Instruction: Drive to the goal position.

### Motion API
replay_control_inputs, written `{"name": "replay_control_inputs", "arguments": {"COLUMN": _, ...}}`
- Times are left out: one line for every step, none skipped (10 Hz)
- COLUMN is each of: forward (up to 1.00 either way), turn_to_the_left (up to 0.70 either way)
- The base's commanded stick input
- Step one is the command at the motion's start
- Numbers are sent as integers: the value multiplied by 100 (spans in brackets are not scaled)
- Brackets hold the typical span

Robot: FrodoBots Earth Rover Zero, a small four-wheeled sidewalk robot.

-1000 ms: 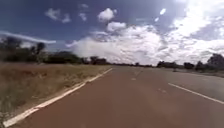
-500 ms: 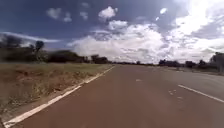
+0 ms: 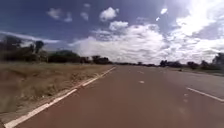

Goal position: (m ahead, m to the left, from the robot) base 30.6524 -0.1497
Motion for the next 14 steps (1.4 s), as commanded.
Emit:
{"name": "replay_control_inputs", "arguments": {"forward": 100, "turn_to_the_left": 0}}
{"name": "replay_control_inputs", "arguments": {"forward": 100, "turn_to_the_left": 0}}
{"name": "replay_control_inputs", "arguments": {"forward": 100, "turn_to_the_left": 0}}
{"name": "replay_control_inputs", "arguments": {"forward": 100, "turn_to_the_left": 0}}
{"name": "replay_control_inputs", "arguments": {"forward": 100, "turn_to_the_left": 0}}
{"name": "replay_control_inputs", "arguments": {"forward": 100, "turn_to_the_left": 0}}
{"name": "replay_control_inputs", "arguments": {"forward": 100, "turn_to_the_left": -1}}
{"name": "replay_control_inputs", "arguments": {"forward": 100, "turn_to_the_left": -2}}
{"name": "replay_control_inputs", "arguments": {"forward": 100, "turn_to_the_left": -35}}
{"name": "replay_control_inputs", "arguments": {"forward": 100, "turn_to_the_left": -37}}
{"name": "replay_control_inputs", "arguments": {"forward": 100, "turn_to_the_left": -39}}
{"name": "replay_control_inputs", "arguments": {"forward": 100, "turn_to_the_left": 17}}
{"name": "replay_control_inputs", "arguments": {"forward": 100, "turn_to_the_left": 11}}
{"name": "replay_control_inputs", "arguments": {"forward": 100, "turn_to_the_left": 5}}
